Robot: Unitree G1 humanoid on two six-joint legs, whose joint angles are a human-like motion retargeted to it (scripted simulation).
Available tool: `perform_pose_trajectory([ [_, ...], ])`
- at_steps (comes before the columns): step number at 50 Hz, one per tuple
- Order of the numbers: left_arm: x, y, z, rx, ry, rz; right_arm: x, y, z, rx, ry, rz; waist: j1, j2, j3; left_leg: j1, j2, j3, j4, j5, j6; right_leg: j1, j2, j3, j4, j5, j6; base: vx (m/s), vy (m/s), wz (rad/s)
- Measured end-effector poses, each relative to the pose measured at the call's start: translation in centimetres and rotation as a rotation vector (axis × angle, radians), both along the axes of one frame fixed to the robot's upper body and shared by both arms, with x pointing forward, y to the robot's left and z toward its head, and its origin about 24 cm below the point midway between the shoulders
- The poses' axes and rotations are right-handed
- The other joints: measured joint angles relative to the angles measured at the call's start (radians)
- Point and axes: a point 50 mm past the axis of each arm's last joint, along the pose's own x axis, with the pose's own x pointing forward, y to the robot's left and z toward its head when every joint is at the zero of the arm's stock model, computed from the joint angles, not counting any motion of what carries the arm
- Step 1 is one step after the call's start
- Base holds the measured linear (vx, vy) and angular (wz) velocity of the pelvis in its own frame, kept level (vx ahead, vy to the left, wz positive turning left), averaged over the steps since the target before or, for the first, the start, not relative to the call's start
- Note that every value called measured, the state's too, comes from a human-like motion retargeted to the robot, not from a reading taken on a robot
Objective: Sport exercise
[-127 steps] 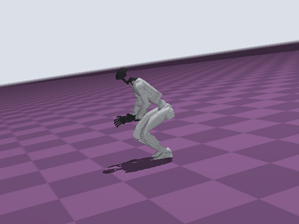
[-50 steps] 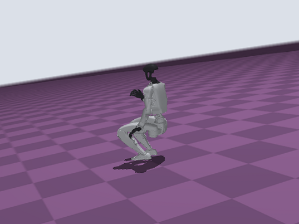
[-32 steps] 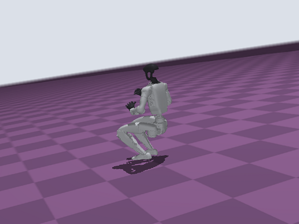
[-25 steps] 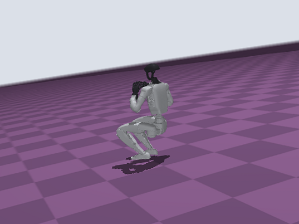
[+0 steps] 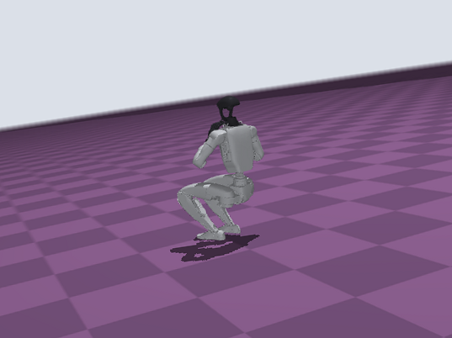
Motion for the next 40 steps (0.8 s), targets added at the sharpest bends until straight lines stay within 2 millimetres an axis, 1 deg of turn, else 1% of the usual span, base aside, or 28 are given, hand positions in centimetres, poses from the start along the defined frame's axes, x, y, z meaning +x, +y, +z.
perform_pose_trajectory([
  [3, 0.3, 0.1, 0.2, 0.008, -0.004, 0.036, 0.5, 0.1, 0.3, -0.023, -0.014, -0.046, 0.007, -0.007, -0.002, 0.009, -0.002, 0.003, -0.009, -0.017, -0.004, 0.002, 0.002, 0.004, -0.009, 0.000, 0.009, 0.05, 0.04, -0.20],
  [7, 1.5, 1.1, 0.7, 0.044, -0.027, 0.161, 2.1, 0.1, 0.5, -0.098, -0.012, -0.158, 0.020, -0.020, 0.001, 0.025, -0.009, 0.008, -0.025, -0.046, -0.012, 0.004, 0.003, 0.009, -0.023, 0.001, 0.023, 0.06, 0.04, -0.21],
  [10, 2.8, 2.1, 0.0, 0.103, 0.033, 0.283, 4.0, -0.3, -0.1, -0.173, 0.057, -0.266, 0.031, -0.030, 0.004, 0.039, -0.015, 0.011, -0.040, -0.074, -0.019, 0.006, 0.003, 0.013, -0.033, 0.002, 0.034, 0.09, 0.04, -0.21],
  [12, 4.1, 3.2, -1.2, 0.159, 0.128, 0.385, 5.7, -1.1, -1.2, -0.231, 0.151, -0.347, 0.039, -0.036, 0.004, 0.048, -0.019, 0.013, -0.050, -0.094, -0.020, 0.005, 0.003, 0.015, -0.039, 0.008, 0.043, 0.11, 0.04, -0.23],
  [14, 5.6, 4.7, -3.1, 0.229, 0.275, 0.495, 7.6, -2.3, -3.0, -0.290, 0.289, -0.429, 0.049, -0.042, 0.002, 0.057, -0.023, 0.013, -0.060, -0.113, -0.020, 0.004, 0.004, 0.017, -0.045, 0.017, 0.052, 0.12, 0.04, -0.24],
  [16, 7.1, 6.5, -6.0, 0.307, 0.471, 0.606, 9.4, -4.0, -5.6, -0.348, 0.464, -0.507, 0.059, -0.047, -0.002, 0.066, -0.024, 0.014, -0.068, -0.129, -0.017, 0.002, 0.004, 0.017, -0.049, 0.030, 0.061, 0.12, 0.04, -0.25],
  [18, 8.0, 8.8, -9.7, 0.385, 0.701, 0.712, 11.0, -6.1, -9.0, -0.394, 0.670, -0.585, 0.070, -0.050, -0.009, 0.074, -0.024, 0.014, -0.075, -0.144, -0.012, -0.001, 0.003, 0.013, -0.050, 0.045, 0.064, 0.13, 0.03, -0.27],
  [19, 8.3, 10.0, -11.9, 0.423, 0.826, 0.764, 11.5, -7.2, -11.0, -0.409, 0.782, -0.623, 0.074, -0.051, -0.014, 0.077, -0.023, 0.014, -0.078, -0.151, -0.009, -0.003, 0.002, 0.011, -0.051, 0.053, 0.064, 0.13, 0.03, -0.28],
  [21, 8.1, 12.6, -16.8, 0.499, 1.095, 0.866, 12.1, -9.4, -15.3, -0.429, 1.020, -0.692, 0.083, -0.051, -0.026, 0.082, -0.023, 0.013, -0.083, -0.162, 0.002, -0.008, 0.001, 0.008, -0.050, 0.071, 0.064, 0.12, 0.04, -0.29],
  [23, 6.9, 15.2, -22.3, 0.573, 1.386, 0.965, 11.9, -11.4, -19.9, -0.441, 1.271, -0.745, 0.091, -0.049, -0.042, 0.086, -0.024, 0.012, -0.088, -0.169, 0.015, -0.014, 0.002, 0.008, -0.049, 0.086, 0.064, 0.11, 0.04, -0.29],
  [24, 5.9, 16.4, -25.1, 0.606, 1.536, 1.011, 11.5, -12.2, -22.2, -0.445, 1.400, -0.763, 0.094, -0.048, -0.050, 0.088, -0.024, 0.012, -0.090, -0.173, 0.021, -0.016, 0.003, 0.010, -0.049, 0.092, 0.064, 0.11, 0.05, -0.29],
  [26, 3.2, 18.5, -30.0, 0.660, 1.837, 1.092, 10.1, -13.6, -26.4, -0.454, 1.657, -0.779, 0.102, -0.043, -0.068, 0.089, -0.026, 0.012, -0.096, -0.180, 0.033, -0.021, 0.004, 0.016, -0.048, 0.100, 0.064, 0.10, 0.06, -0.28],
  [28, -0.1, 20.0, -33.8, 0.689, 2.119, 1.149, 7.9, -14.5, -29.9, -0.464, 1.900, -0.768, 0.109, -0.038, -0.083, 0.087, -0.026, 0.012, -0.101, -0.189, 0.041, -0.024, -0.002, 0.021, -0.048, 0.101, 0.057, 0.09, 0.07, -0.29],
  [29, -1.7, 20.5, -35.2, 0.695, 2.243, 1.166, 6.7, -14.7, -31.3, -0.468, 2.010, -0.754, 0.113, -0.035, -0.089, 0.085, -0.025, 0.013, -0.104, -0.194, 0.043, -0.024, -0.008, 0.023, -0.048, 0.097, 0.047, 0.08, 0.07, -0.31],
  [30, -3.2, 20.8, -36.3, 0.697, 2.361, 1.177, 5.5, -14.9, -32.6, -0.471, 2.115, -0.734, 0.117, -0.033, -0.095, 0.083, -0.024, 0.013, -0.107, -0.199, 0.044, -0.024, -0.015, 0.025, -0.049, 0.092, 0.036, 0.08, 0.07, -0.32],
  [32, -5.8, 21.2, -37.5, 0.673, 2.551, 1.182, 3.1, -15.0, -34.4, -0.473, 2.283, -0.687, 0.123, -0.029, -0.105, 0.078, -0.021, 0.016, -0.115, -0.207, 0.044, -0.022, -0.030, 0.030, -0.057, 0.073, 0.016, 0.08, 0.07, -0.29],
  [34, -7.5, 21.4, -38.2, 0.628, 2.695, 1.167, 1.3, -14.9, -35.5, -0.464, 2.413, -0.631, 0.126, -0.025, -0.111, 0.073, -0.021, 0.017, -0.125, -0.215, 0.042, -0.020, -0.041, 0.031, -0.072, 0.052, 0.003, 0.07, 0.05, -0.20],
  [35, -8.1, 21.5, -38.4, 0.600, 2.755, 1.155, 0.5, -14.9, -36.0, -0.456, 2.466, -0.602, 0.127, -0.024, -0.113, 0.071, -0.021, 0.018, -0.131, -0.218, 0.042, -0.018, -0.045, 0.031, -0.080, 0.042, -0.001, 0.07, 0.04, -0.15],
  [37, -8.8, 21.4, -38.6, 0.534, 2.838, 1.125, -0.6, -14.7, -36.5, -0.436, 2.540, -0.552, 0.129, -0.022, -0.115, 0.068, -0.022, 0.019, -0.144, -0.225, 0.038, -0.016, -0.050, 0.033, -0.100, 0.023, -0.005, 0.07, 0.04, -0.12],
  [39, -9.1, 21.3, -38.7, 0.477, 2.893, 1.098, -1.2, -14.6, -36.8, -0.419, 2.585, -0.510, 0.130, -0.021, -0.117, 0.066, -0.022, 0.021, -0.156, -0.231, 0.036, -0.014, -0.054, 0.033, -0.117, 0.008, -0.005, 0.08, 0.03, -0.10],
  [40, -9.1, 21.3, -38.8, -0.450, -2.912, -1.089, -1.5, -14.5, -36.9, -0.411, 2.601, -0.493, 0.131, -0.021, -0.117, 0.066, -0.023, 0.022, -0.162, -0.234, 0.033, -0.013, -0.055, 0.034, -0.125, 0.001, -0.005, 0.09, 0.02, -0.08],
])
